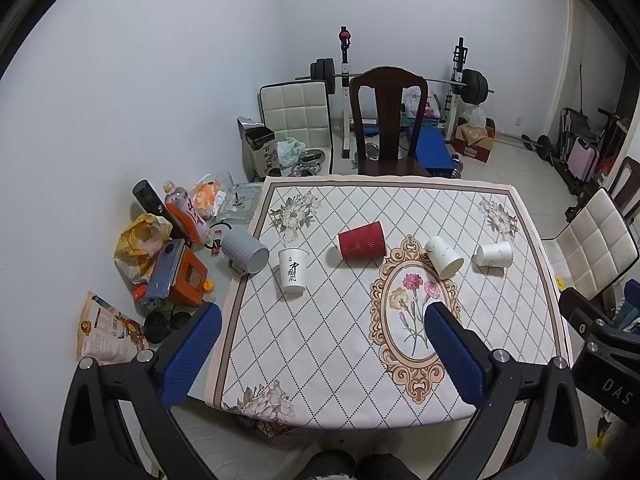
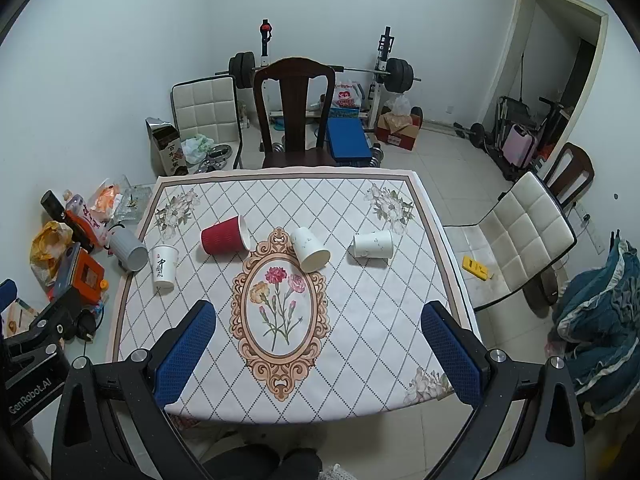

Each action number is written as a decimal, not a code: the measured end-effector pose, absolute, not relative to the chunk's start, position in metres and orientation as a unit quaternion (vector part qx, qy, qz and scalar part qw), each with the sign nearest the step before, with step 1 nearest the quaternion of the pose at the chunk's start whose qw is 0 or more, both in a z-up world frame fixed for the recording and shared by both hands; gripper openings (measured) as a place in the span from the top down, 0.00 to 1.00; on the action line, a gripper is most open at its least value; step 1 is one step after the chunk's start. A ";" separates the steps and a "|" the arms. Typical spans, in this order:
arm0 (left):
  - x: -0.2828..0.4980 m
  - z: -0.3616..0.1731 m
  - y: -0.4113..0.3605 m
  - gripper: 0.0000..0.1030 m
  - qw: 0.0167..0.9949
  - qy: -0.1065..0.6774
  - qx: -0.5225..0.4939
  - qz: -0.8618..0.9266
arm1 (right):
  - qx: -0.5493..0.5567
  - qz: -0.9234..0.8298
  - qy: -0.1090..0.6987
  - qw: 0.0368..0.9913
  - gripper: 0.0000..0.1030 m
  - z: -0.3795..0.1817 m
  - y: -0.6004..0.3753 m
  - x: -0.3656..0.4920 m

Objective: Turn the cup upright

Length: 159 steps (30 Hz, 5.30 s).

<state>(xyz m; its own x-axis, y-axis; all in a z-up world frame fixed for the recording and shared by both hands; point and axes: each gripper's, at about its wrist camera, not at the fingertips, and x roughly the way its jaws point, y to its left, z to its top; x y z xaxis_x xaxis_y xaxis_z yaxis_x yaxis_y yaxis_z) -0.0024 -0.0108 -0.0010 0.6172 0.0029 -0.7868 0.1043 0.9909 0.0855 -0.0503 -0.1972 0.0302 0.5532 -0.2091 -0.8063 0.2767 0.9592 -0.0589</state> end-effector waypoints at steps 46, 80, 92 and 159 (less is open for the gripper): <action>-0.004 -0.005 0.006 0.00 0.897 0.436 0.062 -0.032 | 0.039 -0.135 0.454 0.880 0.00 0.035 -0.191 -0.047; 0.061 -0.127 -0.027 0.00 0.843 0.536 0.047 0.000 | 0.061 -0.121 0.571 0.810 0.00 -0.105 -0.244 0.016; 0.160 -0.218 -0.045 0.00 0.792 0.597 0.120 -0.047 | 0.101 -0.145 0.660 0.730 0.00 -0.251 -0.255 0.088; 0.249 -0.257 -0.103 0.26 0.742 0.523 0.372 -0.194 | 0.133 -0.235 0.698 0.663 0.00 -0.338 -0.316 0.114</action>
